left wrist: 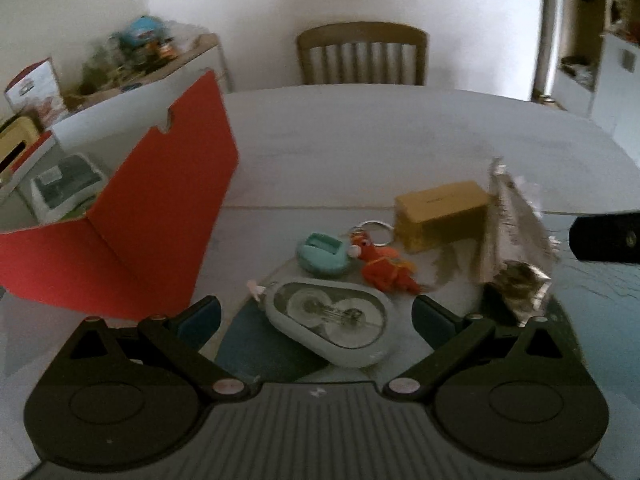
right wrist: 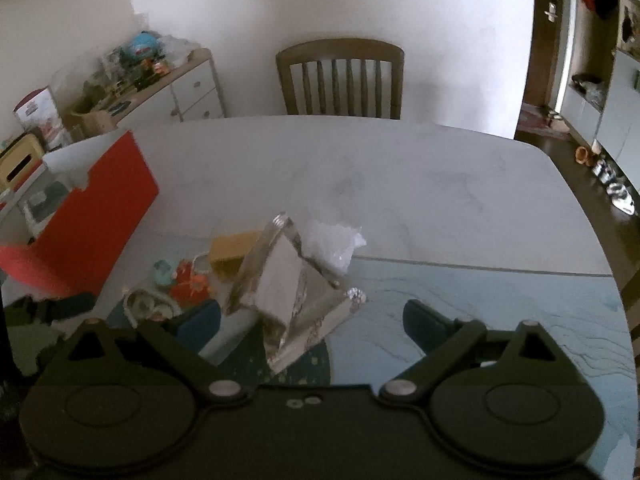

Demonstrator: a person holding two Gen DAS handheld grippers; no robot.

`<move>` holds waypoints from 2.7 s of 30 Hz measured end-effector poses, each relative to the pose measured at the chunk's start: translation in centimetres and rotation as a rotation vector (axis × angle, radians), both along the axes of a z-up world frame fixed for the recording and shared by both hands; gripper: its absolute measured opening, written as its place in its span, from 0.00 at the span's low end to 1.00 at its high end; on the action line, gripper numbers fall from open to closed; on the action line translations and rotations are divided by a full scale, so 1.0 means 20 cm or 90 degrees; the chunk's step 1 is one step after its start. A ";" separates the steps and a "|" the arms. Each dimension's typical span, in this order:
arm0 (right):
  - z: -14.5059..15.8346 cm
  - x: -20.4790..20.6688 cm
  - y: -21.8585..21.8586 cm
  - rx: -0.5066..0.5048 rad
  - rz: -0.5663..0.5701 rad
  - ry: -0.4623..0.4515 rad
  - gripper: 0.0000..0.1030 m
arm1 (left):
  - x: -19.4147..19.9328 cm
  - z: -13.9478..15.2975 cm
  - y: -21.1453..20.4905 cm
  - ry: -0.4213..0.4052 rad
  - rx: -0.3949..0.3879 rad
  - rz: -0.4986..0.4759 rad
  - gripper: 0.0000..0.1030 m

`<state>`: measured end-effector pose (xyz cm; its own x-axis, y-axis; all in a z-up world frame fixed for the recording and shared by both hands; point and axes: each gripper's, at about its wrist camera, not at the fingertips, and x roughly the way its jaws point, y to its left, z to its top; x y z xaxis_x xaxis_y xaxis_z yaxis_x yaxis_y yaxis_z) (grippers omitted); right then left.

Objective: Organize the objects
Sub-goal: 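Grasp the silver foil packet with right gripper while left grasps the white correction-tape dispenser, then lift and carry the foil packet with right gripper while left carries the tape dispenser to the box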

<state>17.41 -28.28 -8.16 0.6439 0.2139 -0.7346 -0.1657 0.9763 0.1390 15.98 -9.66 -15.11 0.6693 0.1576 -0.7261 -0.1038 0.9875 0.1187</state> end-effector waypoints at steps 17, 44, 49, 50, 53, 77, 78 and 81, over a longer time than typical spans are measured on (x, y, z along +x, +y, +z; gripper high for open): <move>-0.12 0.24 0.13 0.021 0.010 0.038 0.92 | 0.11 -0.07 0.01 0.064 -0.034 0.117 0.99; -0.26 0.19 0.14 -0.009 -0.011 0.115 0.48 | 0.03 -0.05 0.09 0.060 -0.086 0.117 0.68; -0.26 0.10 0.09 -0.013 0.001 0.114 0.43 | -0.03 -0.04 0.12 0.054 -0.096 0.086 0.68; -0.26 0.08 0.08 -0.013 0.001 0.115 0.43 | -0.04 -0.04 0.13 0.054 -0.098 0.078 0.68; -0.26 0.02 0.06 -0.008 0.002 0.119 0.42 | -0.08 -0.04 0.14 0.052 -0.113 0.052 0.68; -0.06 -0.29 0.30 -0.031 0.033 0.070 0.41 | -0.38 0.14 0.44 0.011 -0.203 -0.081 0.68; -0.05 -0.30 0.32 -0.030 0.032 0.066 0.41 | -0.38 0.16 0.47 0.014 -0.216 -0.081 0.68; 0.01 -0.30 0.37 -0.026 0.030 0.054 0.41 | -0.37 0.22 0.53 0.006 -0.225 -0.087 0.68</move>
<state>11.38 -20.86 -8.00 0.5690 0.2106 -0.7949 -0.2009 0.9730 0.1139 8.51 1.00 -10.61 0.6599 -0.1940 -0.7259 0.0307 0.9723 -0.2319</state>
